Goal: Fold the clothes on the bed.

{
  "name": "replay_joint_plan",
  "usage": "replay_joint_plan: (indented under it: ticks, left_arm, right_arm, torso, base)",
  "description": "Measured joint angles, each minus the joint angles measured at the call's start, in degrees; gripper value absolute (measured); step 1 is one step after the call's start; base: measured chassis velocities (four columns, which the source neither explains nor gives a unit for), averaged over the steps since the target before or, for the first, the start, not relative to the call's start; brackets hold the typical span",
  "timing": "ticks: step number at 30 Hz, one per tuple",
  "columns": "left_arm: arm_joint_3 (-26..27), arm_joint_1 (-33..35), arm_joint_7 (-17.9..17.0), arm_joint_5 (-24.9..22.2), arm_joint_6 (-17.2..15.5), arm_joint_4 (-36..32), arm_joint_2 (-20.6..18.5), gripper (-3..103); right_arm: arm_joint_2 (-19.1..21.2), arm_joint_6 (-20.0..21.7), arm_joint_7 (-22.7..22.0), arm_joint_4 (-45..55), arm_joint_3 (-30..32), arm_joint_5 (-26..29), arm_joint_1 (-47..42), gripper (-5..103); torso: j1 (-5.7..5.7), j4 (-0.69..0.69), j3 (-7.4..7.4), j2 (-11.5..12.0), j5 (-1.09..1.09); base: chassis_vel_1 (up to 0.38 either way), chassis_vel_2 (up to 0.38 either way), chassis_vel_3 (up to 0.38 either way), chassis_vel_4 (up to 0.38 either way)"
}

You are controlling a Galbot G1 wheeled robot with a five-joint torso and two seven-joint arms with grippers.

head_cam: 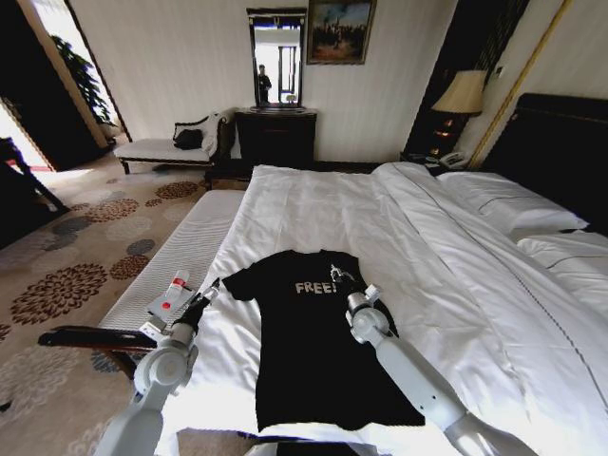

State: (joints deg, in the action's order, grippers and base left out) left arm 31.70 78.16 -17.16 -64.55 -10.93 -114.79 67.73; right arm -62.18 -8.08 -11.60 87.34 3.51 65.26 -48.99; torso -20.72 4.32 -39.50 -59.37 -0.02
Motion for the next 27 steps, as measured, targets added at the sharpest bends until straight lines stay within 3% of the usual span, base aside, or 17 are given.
replay_joint_plan:
  ticks: [2,7,9,12,17,25,27]
  left_arm:
    - [-0.41,-0.40,-0.36,-0.38,-0.35,0.34,-0.14,100]
    - [-5.61,-7.19,-1.96,-2.28,-2.03,8.32,-1.65,100]
    - [-6.10,-8.06,-1.92,-2.29,-2.03,9.51,-1.79,100]
    - [-8.84,-13.75,-1.70,-4.59,-2.13,16.73,-2.34,100]
    - [-11.01,-17.35,-0.86,-4.89,-1.96,22.08,-1.99,100]
    - [-11.88,-19.49,0.64,-5.07,-0.92,25.21,-1.72,103]
    - [-12.42,-20.27,1.23,-5.34,-0.65,26.15,-1.74,96]
  right_arm:
    - [0.27,0.00,-0.32,0.14,0.55,0.49,0.36,48]
    - [1.99,-0.02,-2.51,0.84,3.37,2.52,2.82,76]
    - [2.11,0.01,-2.70,0.96,3.48,2.60,2.86,76]
    - [2.62,0.28,-3.68,1.77,4.11,2.95,2.63,91]
    - [2.70,0.50,-3.99,1.89,4.56,2.77,1.76,100]
    - [2.57,0.67,-4.06,1.13,4.79,2.26,1.13,100]
    - [2.26,0.72,-4.15,0.45,4.74,1.89,1.17,100]
  torso:
    - [0.00,0.00,0.00,0.00,0.00]
    - [0.00,0.02,0.00,0.00,-0.01]
    - [0.00,0.02,0.00,0.00,-0.02]
    - [-0.01,0.02,0.00,0.00,0.00]
    - [-0.01,0.01,0.00,0.00,-0.01]
    - [-0.01,0.01,0.00,0.00,-0.01]
    - [-0.01,0.01,0.00,0.00,-0.01]
  base:
    - [0.000,0.000,0.000,0.000]
    - [0.000,0.000,0.000,0.000]
    - [0.000,0.000,0.000,0.000]
    - [0.000,0.000,0.000,0.000]
    - [0.000,0.000,0.000,0.000]
    - [0.000,0.000,0.000,0.000]
    - [0.000,0.000,0.000,0.000]
